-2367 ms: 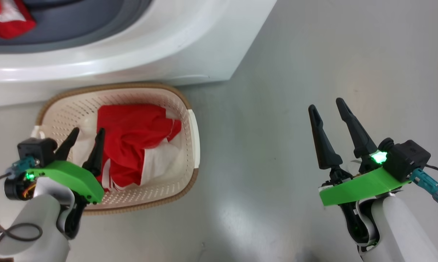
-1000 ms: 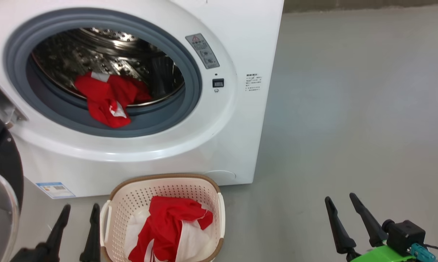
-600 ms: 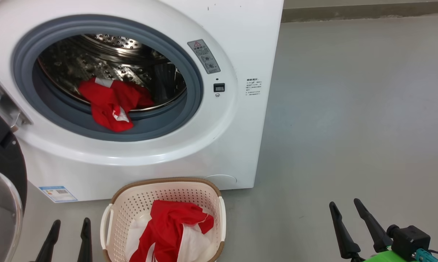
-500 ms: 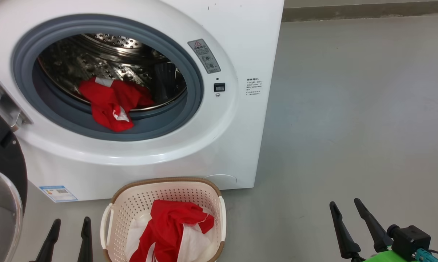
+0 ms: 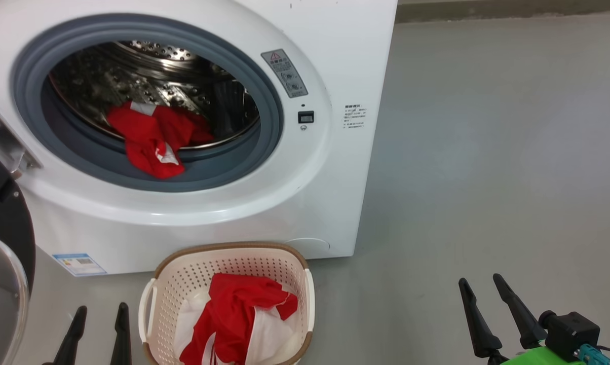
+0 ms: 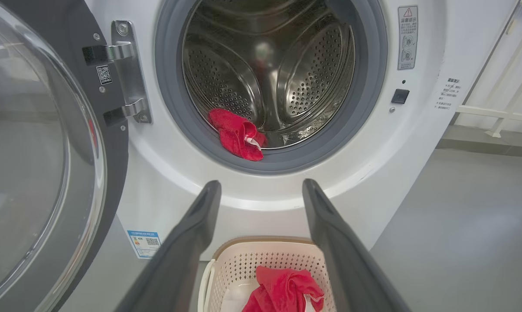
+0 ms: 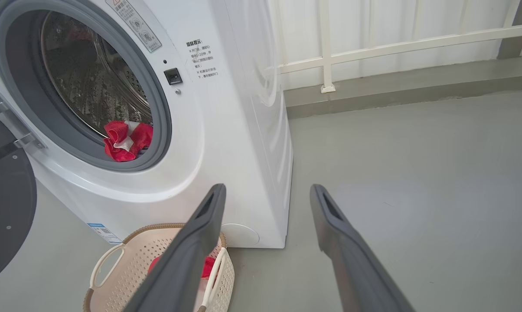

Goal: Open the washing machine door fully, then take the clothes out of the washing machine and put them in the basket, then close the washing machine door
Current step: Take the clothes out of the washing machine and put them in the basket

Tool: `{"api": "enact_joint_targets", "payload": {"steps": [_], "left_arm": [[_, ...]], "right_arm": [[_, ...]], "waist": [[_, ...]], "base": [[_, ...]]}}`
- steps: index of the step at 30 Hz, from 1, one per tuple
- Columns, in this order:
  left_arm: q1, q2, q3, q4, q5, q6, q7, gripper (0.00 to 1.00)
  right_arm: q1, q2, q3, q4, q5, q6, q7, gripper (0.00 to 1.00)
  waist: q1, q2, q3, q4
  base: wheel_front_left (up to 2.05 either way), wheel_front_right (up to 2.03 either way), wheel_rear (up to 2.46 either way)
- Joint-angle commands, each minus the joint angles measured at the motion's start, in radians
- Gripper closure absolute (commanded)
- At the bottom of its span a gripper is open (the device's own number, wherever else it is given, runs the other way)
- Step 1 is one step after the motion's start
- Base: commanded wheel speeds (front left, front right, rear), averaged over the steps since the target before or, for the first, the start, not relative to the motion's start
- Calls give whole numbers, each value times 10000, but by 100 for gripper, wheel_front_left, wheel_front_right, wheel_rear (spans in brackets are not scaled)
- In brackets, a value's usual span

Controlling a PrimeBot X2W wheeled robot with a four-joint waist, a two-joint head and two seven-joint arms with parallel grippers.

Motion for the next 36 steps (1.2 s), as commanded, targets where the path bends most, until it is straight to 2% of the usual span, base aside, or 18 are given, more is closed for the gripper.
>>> {"api": "enact_joint_targets", "payload": {"steps": [1,11,20,31,36], "left_arm": [[-418,63,366,-102,56,-56,-51,0],[-2539,772,-261,1455,549,-56,-51,0],[-5514,1500,-1125,4092,1558,-30,-51,0],[-9265,1799,-1821,7484,2181,93,392,0],[-10308,1910,-1994,8492,2330,181,515,0]], "right_arm": [[-311,-83,189,-227,-15,63,-65,0],[-1119,236,306,-312,-178,63,-65,0],[-1702,342,400,-450,-270,63,-65,0],[-2227,354,666,-567,119,63,-65,0],[-2389,354,719,-591,192,63,-65,0]], "waist": [[0,0,109,-5],[0,0,1285,-116],[0,0,2279,-339],[0,0,3161,-660],[0,0,3416,-787]], "base": [[0,0,0],[0,0,0],[0,0,0],[0,0,0],[0,0,0]]}}
